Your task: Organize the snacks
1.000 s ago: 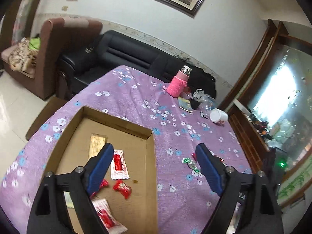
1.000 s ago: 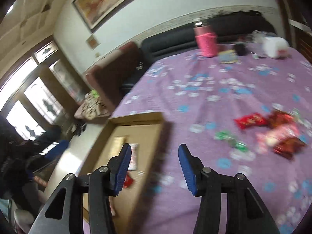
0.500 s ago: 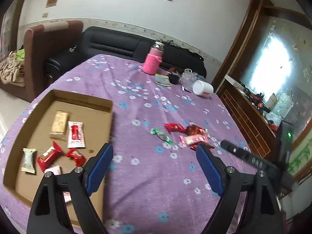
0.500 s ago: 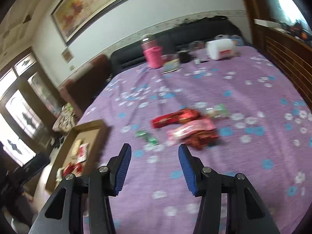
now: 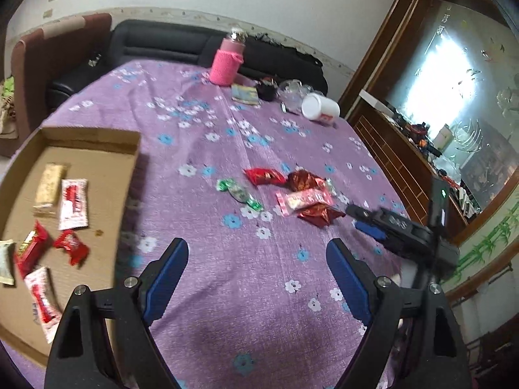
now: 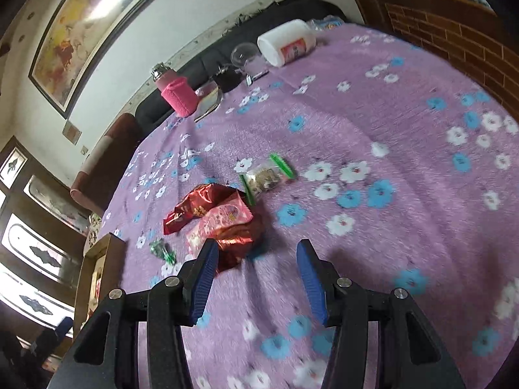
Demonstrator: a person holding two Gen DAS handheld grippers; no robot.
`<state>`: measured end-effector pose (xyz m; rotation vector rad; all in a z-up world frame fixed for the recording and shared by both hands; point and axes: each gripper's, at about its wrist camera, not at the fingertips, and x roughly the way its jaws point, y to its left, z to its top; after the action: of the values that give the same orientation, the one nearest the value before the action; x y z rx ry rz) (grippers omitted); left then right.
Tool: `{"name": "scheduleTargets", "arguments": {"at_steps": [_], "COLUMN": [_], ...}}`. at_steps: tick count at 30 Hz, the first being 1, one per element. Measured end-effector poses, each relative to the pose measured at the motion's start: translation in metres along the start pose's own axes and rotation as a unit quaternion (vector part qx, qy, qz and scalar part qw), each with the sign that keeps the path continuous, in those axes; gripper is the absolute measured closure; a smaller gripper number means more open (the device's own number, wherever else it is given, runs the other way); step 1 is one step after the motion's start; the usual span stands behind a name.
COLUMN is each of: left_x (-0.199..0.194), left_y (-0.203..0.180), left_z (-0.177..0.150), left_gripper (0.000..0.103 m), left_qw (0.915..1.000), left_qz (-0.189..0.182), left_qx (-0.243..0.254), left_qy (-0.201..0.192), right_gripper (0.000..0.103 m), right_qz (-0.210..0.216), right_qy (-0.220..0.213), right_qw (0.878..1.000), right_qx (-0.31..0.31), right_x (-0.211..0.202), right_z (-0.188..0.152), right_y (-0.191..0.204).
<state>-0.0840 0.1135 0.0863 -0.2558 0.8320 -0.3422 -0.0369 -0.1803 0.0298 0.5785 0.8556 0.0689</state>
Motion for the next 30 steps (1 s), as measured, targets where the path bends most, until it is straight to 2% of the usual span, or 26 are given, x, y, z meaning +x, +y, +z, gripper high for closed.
{"name": "scheduleTargets", "arguments": {"at_steps": [3, 6, 9, 10, 13, 16, 19, 23, 30], "left_x": [0.009, 0.010, 0.008, 0.006, 0.001, 0.000, 0.001, 0.004, 0.008], "left_y": [0.003, 0.008, 0.015, 0.017, 0.024, 0.031, 0.033, 0.033, 0.030], "left_z": [0.002, 0.003, 0.005, 0.005, 0.005, 0.004, 0.001, -0.003, -0.009], "left_gripper": [0.017, 0.017, 0.017, 0.017, 0.017, 0.017, 0.017, 0.017, 0.017], "left_qw": [1.0000, 0.9999, 0.9998, 0.9998, 0.9997, 0.9995, 0.9993, 0.9991, 0.9988], "left_qz": [-0.001, 0.000, 0.002, 0.003, 0.006, 0.004, -0.004, -0.015, -0.024], "left_qx": [-0.002, -0.011, -0.019, -0.020, -0.024, -0.032, -0.037, -0.036, -0.027], "left_qy": [0.009, 0.010, 0.008, 0.006, 0.001, 0.001, 0.005, 0.014, 0.032], "right_gripper": [0.049, 0.043, 0.047, 0.060, 0.067, 0.067, 0.066, 0.053, 0.053], "right_qz": [-0.032, -0.044, -0.021, -0.015, 0.005, 0.059, 0.056, 0.056, 0.012], "right_qy": [-0.010, -0.012, 0.043, 0.062, 0.089, 0.126, 0.111, 0.066, 0.009], "right_qw": [0.999, 0.999, 0.998, 0.996, 0.990, 0.978, 0.978, 0.989, 0.997], "right_qx": [-0.006, -0.012, -0.036, -0.056, -0.113, -0.156, -0.165, -0.117, -0.072], "right_x": [0.011, 0.026, 0.049, 0.054, 0.050, 0.038, 0.017, -0.010, -0.023], "right_z": [0.009, 0.020, 0.018, 0.013, -0.008, -0.030, -0.040, -0.035, -0.021], "right_y": [0.009, 0.016, 0.025, 0.031, 0.048, 0.059, 0.059, 0.038, 0.016]}}
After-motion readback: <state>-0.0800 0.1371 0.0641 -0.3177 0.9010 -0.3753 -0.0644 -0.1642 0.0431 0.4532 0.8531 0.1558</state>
